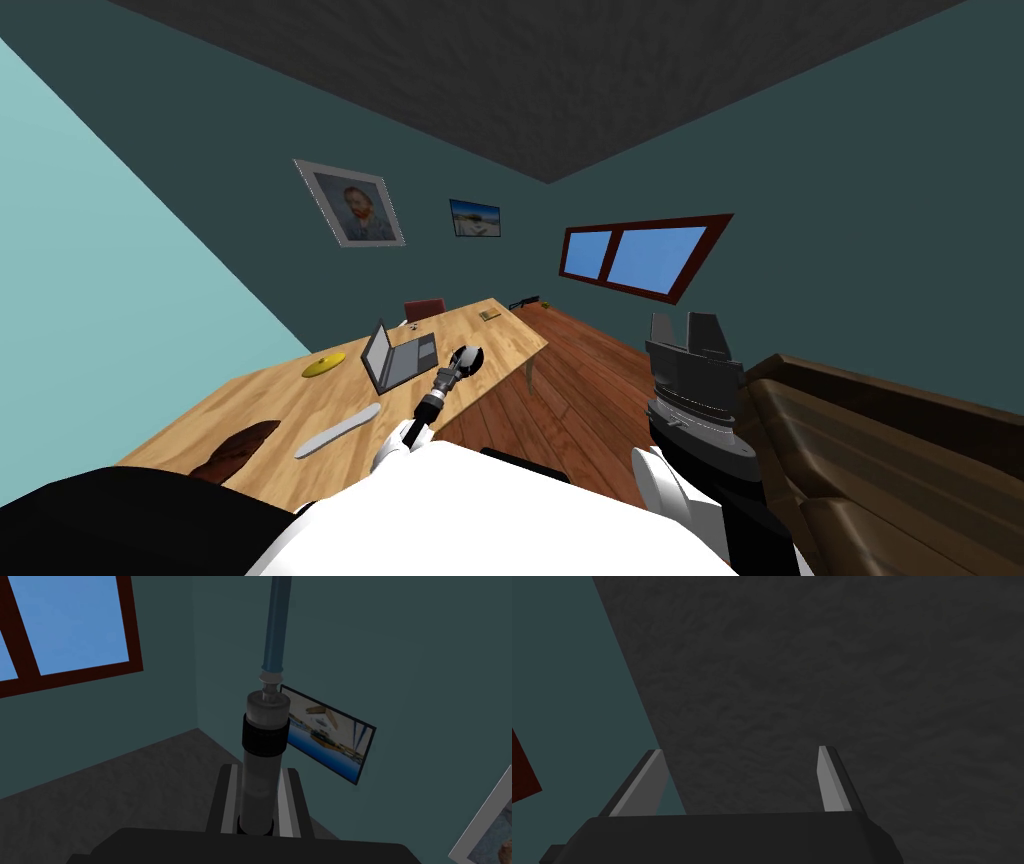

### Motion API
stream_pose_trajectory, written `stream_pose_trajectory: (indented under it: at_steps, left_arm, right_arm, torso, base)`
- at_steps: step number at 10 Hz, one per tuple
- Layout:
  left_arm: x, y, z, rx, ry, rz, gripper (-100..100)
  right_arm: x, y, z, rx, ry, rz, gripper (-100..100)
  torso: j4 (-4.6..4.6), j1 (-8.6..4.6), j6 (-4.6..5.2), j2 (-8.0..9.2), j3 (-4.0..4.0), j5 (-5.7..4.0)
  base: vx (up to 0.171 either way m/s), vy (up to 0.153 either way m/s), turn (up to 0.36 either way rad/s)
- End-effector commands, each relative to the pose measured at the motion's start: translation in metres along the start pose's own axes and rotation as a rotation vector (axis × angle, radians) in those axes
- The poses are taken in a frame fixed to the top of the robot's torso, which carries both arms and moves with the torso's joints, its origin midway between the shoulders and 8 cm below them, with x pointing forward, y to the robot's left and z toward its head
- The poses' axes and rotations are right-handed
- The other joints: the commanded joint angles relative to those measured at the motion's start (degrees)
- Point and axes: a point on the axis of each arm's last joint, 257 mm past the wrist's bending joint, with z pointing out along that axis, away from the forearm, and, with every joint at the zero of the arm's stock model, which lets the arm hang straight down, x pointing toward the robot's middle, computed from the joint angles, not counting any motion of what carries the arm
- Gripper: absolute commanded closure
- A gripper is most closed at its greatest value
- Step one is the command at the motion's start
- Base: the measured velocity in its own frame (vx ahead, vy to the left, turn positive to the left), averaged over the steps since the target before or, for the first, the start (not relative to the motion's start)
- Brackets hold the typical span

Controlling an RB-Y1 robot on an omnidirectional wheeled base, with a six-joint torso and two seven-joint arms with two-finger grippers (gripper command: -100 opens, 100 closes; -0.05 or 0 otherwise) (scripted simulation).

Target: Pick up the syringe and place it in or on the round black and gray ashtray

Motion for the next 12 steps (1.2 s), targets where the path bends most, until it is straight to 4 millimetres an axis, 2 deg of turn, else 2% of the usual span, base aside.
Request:
stream_pose_trajectory:
  at_steps: [1,12]
  left_arm:
    - [-0.005,0.006,0.008,0.013,-0.003,-0.006,100]
    - [-0.033,0.051,0.038,0.058,0.002,-0.009,100]
  right_arm:
    - [0.0,0.0,0.0,0.0,0.0,0.0,0]
    - [0.0,0.0,0.0,0.0,0.0,0.0,0]
  torso:
    - [0.0,0.0,0.0,0.0,0.0,0.0]
    - [-0.07,0.02,0.11,-0.16,-0.11,0.04]
  base:
    - [0.003,-0.001,-0.07]
    - [-0.001,-0.003,-0.064]
